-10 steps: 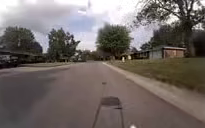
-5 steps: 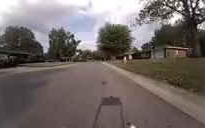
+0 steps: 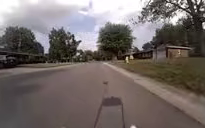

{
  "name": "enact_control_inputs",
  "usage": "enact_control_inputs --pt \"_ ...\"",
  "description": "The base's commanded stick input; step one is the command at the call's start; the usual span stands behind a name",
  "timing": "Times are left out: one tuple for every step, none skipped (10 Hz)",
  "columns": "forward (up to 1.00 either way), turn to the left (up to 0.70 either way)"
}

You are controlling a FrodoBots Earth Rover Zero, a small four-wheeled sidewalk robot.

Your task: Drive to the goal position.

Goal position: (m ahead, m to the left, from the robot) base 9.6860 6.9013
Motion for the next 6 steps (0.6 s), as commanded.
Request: enact_control_inputs --pt "1.00 0.00" --pt "1.00 0.00" --pt "1.00 0.00" --pt "1.00 0.00" --pt "1.00 0.00" --pt "1.00 0.00"
